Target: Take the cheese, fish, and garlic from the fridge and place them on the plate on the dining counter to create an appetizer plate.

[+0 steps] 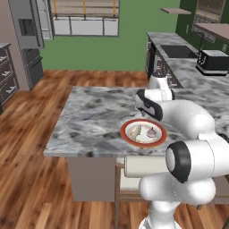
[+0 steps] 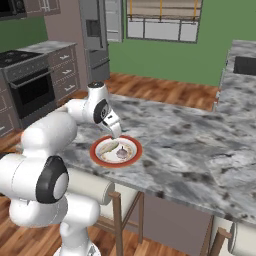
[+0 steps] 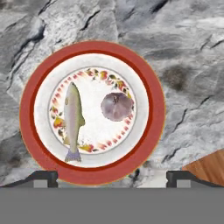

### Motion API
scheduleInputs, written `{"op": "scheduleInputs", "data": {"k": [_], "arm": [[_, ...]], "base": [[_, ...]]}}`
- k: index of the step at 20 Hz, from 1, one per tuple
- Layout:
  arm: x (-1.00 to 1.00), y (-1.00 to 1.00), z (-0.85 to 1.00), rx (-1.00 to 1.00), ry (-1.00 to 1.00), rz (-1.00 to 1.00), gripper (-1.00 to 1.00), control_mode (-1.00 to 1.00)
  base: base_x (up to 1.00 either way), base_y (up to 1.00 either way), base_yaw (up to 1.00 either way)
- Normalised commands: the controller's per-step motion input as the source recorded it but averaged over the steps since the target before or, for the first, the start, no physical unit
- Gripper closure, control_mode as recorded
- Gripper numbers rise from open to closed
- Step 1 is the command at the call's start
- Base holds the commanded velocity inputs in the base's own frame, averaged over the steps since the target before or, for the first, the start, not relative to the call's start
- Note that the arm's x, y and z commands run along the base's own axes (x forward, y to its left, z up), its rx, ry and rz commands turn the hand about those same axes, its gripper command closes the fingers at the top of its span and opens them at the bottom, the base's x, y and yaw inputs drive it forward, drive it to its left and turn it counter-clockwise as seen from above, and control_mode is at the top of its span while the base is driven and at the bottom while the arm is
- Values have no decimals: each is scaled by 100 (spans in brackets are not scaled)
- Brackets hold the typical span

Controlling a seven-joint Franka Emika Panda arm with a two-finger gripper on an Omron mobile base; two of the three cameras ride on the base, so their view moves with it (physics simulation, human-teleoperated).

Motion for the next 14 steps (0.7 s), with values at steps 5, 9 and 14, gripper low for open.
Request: {"op": "scheduleInputs", "data": {"k": [5, 9, 14], "arm": [[-100, 0, 89, -3, 19, 9, -100, -100], [-100, 8, 48, -4, 9, 11, -100, -100], [-99, 25, -4, -1, -30, 8, -100, -100]], "base": [[0, 0, 0], [0, 0, 0], [0, 0, 0]]}}
